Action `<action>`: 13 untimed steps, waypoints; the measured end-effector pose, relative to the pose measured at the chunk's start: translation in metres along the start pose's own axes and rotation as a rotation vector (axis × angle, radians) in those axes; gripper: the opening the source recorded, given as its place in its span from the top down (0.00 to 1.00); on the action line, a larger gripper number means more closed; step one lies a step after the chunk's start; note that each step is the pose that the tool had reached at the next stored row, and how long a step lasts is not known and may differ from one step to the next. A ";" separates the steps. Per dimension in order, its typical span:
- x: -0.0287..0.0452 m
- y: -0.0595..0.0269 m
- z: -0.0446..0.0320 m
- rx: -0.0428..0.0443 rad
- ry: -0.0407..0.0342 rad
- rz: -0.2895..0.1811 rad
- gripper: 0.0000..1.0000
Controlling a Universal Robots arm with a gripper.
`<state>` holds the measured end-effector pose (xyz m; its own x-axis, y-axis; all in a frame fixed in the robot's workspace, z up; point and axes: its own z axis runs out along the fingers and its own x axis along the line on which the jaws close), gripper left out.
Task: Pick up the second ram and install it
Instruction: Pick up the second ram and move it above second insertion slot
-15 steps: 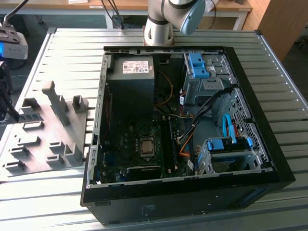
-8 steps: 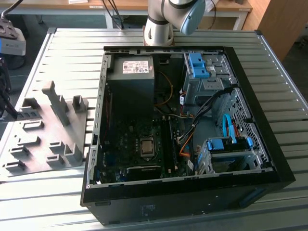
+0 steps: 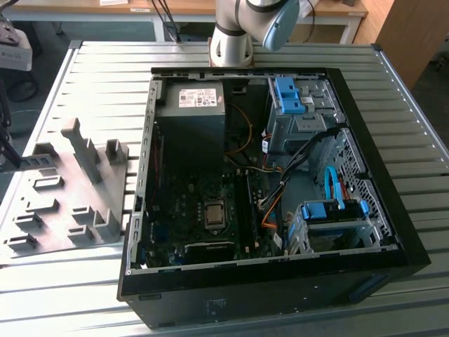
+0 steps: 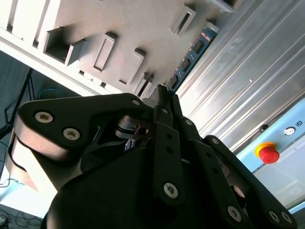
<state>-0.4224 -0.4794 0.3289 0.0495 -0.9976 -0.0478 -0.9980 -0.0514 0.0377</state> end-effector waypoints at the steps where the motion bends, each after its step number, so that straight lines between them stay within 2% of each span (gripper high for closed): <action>1: -0.0001 0.0001 -0.0015 0.0001 0.0000 0.000 0.86; 8: -0.0007 0.0005 -0.0140 0.0000 0.0000 0.000 0.86; 13: -0.0013 0.0010 -0.0266 0.0000 0.0000 0.000 0.86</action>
<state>-0.4224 -0.4794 0.3555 0.0495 -0.9976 -0.0478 -0.9980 -0.0514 0.0377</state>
